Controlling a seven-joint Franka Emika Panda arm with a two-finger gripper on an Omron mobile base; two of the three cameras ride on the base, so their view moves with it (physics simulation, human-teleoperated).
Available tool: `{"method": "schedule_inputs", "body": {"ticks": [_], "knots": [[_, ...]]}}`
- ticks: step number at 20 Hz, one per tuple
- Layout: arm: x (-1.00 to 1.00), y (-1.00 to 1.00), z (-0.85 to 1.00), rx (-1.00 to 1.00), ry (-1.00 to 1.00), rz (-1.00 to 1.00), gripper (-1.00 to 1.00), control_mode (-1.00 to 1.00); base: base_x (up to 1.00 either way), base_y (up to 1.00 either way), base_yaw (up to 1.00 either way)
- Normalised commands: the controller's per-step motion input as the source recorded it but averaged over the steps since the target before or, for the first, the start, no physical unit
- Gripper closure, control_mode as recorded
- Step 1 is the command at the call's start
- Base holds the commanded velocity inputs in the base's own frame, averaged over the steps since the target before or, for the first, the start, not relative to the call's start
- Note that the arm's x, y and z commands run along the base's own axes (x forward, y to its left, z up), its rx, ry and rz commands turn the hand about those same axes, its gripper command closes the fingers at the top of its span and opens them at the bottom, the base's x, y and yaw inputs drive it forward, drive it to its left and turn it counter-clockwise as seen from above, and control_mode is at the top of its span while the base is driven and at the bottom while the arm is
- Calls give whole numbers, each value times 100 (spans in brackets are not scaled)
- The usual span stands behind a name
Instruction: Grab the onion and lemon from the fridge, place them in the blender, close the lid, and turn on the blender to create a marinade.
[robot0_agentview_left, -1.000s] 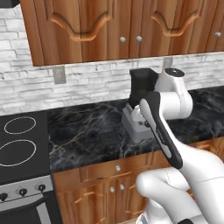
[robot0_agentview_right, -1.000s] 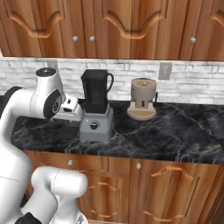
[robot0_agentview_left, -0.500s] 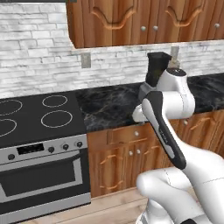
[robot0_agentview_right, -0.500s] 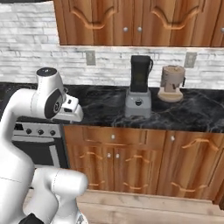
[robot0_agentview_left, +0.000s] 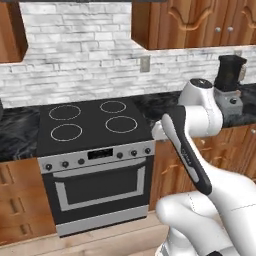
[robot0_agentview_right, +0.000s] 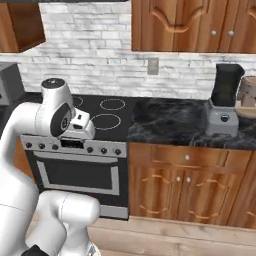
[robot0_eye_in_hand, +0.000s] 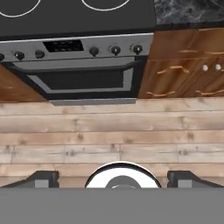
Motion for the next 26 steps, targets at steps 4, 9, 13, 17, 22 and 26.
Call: {"method": "schedule_inputs", "body": {"ticks": [4, 9, 13, 17, 22, 26], "knots": [[0, 0, 0, 0, 0, 0, -100, 100, -14, 100, 28], [0, 0, 0, 0, 0, 0, -100, 100, -29, 100, 47], [0, 0, 0, 0, 0, 0, -100, 100, -39, 100, 51], [0, 0, 0, 0, 0, 0, -100, 100, -20, 100, 56], [0, 0, 0, 0, 0, 0, -100, 100, -1, 100, 62], [0, 0, 0, 0, 0, 0, -100, 100, 2, 94, 64]]}}
